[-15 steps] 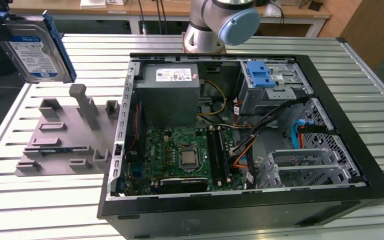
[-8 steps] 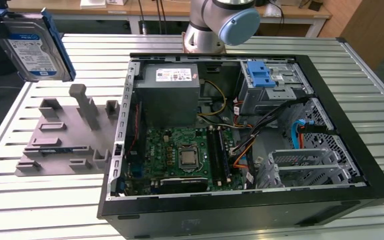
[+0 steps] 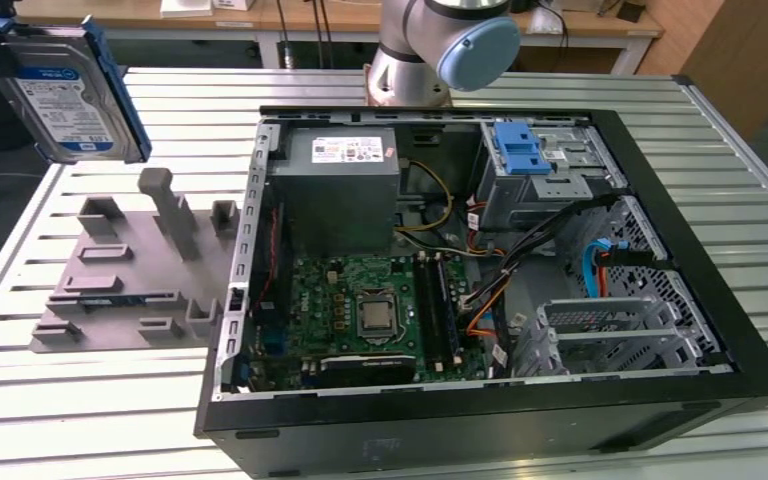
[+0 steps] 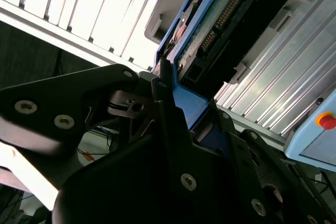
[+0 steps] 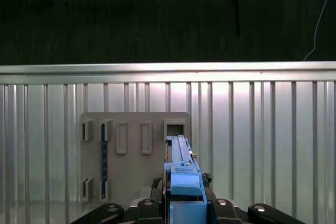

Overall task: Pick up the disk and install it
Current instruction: 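Pick up the disk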

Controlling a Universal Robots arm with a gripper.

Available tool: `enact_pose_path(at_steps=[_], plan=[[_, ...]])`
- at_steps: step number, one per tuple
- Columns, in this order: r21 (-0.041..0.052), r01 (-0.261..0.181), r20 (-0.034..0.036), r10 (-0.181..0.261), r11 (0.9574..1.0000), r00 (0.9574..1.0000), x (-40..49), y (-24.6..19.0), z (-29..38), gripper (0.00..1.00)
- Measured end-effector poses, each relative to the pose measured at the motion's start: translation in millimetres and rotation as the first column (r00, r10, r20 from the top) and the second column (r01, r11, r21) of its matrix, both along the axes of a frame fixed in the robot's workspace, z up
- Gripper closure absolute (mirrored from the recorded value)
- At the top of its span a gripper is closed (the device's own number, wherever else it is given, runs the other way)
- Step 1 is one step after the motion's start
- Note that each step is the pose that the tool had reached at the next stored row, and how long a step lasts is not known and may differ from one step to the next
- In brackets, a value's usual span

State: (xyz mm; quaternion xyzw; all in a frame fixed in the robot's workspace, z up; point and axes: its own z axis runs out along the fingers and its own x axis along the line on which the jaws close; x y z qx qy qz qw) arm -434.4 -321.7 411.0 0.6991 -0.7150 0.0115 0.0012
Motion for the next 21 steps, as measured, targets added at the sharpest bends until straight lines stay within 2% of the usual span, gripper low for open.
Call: enact_pose_path(at_steps=[9,16,21], plan=[[-0.0002,0.0,0.0,0.0,1.0,1.0,0.0,0.0,2.5,0.64],[-0.0001,0.0,0.0001,0.0,1.0,1.0,0.0,0.0,9.8,0.64],[-0.0002,0.0,0.0,0.0,1.0,1.0,0.0,0.1,17.9,0.64]])
